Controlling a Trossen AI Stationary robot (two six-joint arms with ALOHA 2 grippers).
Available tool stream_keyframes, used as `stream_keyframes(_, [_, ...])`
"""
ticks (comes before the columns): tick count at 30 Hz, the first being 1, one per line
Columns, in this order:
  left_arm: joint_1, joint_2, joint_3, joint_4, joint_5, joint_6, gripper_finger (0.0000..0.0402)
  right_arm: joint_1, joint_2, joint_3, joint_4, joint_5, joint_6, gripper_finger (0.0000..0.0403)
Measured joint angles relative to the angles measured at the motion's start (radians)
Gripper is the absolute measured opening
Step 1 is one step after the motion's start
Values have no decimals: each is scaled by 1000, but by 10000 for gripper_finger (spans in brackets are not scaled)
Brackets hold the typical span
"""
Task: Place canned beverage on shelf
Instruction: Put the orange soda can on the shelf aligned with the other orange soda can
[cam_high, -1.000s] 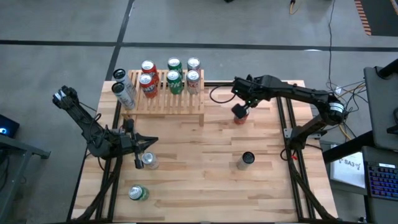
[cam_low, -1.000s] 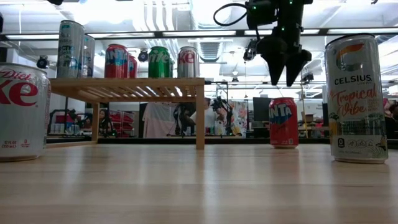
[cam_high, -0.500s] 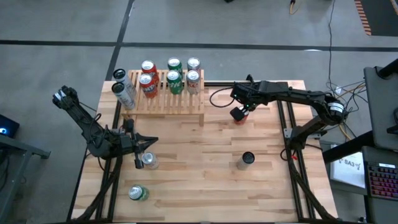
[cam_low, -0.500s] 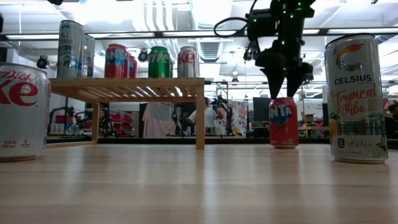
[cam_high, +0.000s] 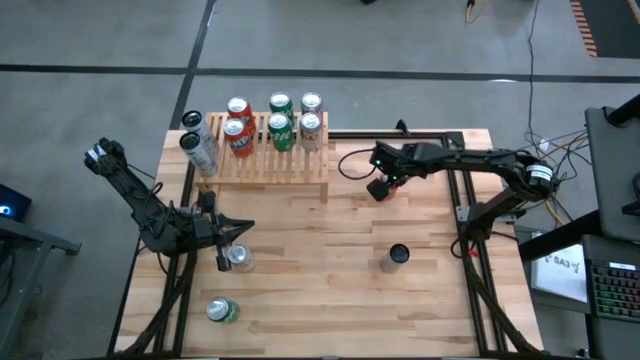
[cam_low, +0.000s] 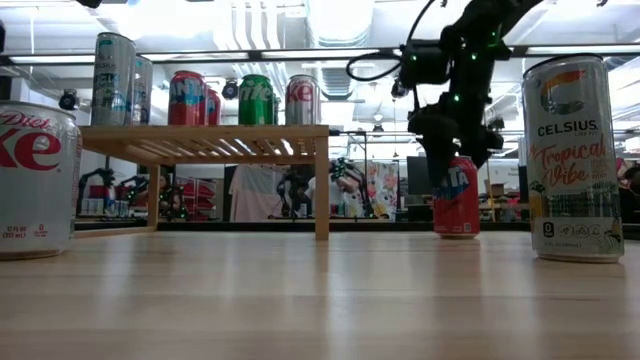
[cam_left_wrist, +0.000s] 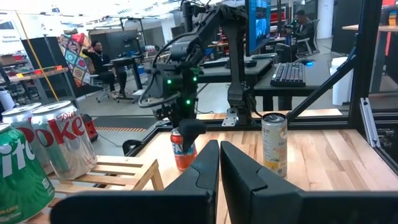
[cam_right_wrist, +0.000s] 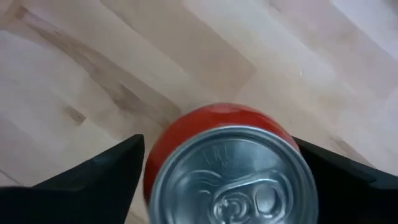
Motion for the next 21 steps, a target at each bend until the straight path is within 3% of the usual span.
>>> stream_keyframes(7, [0, 0, 0, 3, 0, -6, 0, 2, -2, -28, 26, 11, -5, 282])
stream_keyframes(15, [1, 39, 1, 67, 0, -8, 0, 40, -52, 90, -25, 34, -52, 282])
stream_keyframes(21, [38, 98, 1, 145, -18, 1, 0, 150, -112, 242, -60, 72, -80, 282])
